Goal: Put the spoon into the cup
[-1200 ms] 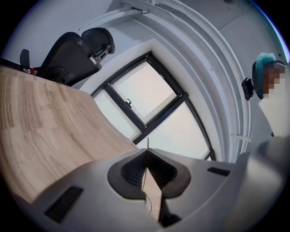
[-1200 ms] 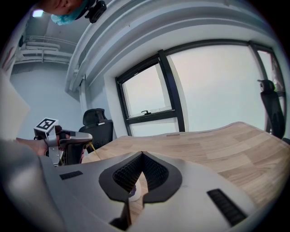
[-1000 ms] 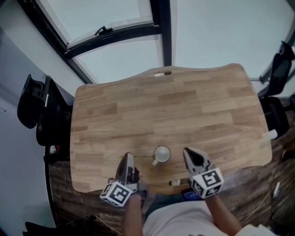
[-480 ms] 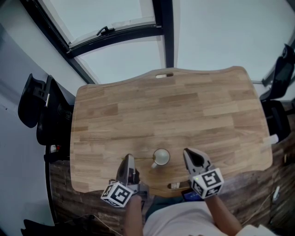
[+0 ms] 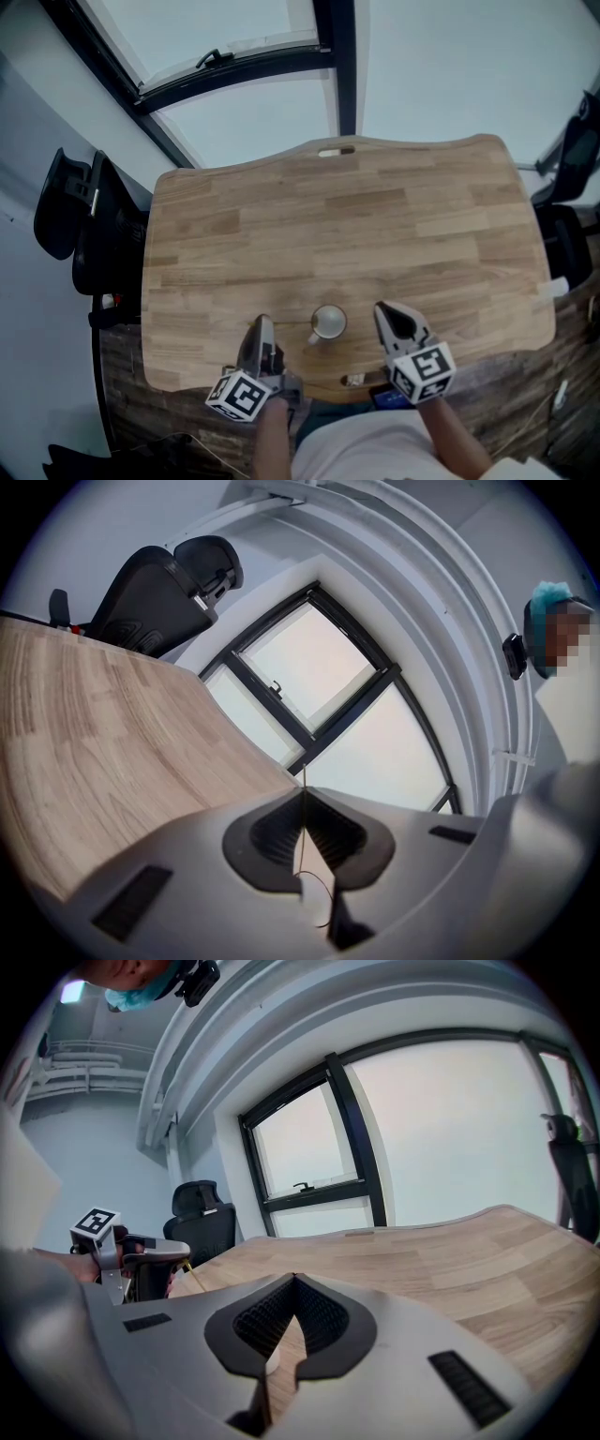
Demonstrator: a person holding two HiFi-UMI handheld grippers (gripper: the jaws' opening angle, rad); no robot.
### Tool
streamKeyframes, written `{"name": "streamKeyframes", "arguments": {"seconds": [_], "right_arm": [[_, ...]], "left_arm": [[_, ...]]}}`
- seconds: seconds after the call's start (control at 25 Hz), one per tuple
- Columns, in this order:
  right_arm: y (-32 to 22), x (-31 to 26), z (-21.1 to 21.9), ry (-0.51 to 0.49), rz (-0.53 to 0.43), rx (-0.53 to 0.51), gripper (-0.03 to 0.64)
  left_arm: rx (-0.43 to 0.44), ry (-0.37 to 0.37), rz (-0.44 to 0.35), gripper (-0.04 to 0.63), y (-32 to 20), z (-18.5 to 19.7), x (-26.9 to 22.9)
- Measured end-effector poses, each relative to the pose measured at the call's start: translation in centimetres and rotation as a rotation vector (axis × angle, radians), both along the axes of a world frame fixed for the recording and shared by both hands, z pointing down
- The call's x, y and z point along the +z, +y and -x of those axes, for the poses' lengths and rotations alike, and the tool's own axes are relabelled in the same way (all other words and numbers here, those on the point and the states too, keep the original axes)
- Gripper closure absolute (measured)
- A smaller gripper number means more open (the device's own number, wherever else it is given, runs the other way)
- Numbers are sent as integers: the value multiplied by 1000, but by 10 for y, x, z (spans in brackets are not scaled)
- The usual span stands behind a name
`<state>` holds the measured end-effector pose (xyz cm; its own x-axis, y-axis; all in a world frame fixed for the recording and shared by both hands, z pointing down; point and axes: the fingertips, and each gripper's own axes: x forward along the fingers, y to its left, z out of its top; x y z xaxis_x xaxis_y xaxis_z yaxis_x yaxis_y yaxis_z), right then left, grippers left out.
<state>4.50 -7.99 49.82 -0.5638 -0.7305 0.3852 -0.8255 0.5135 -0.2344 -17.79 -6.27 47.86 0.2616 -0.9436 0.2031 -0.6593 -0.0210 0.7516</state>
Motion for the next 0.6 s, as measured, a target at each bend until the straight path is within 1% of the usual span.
{"name": "streamKeyframes", "arguments": {"seconds": [0.6], "right_arm": [[-5,4,0,4,13,3,620]], "left_arm": [[-5,7,24,592,-4,2,11]]}}
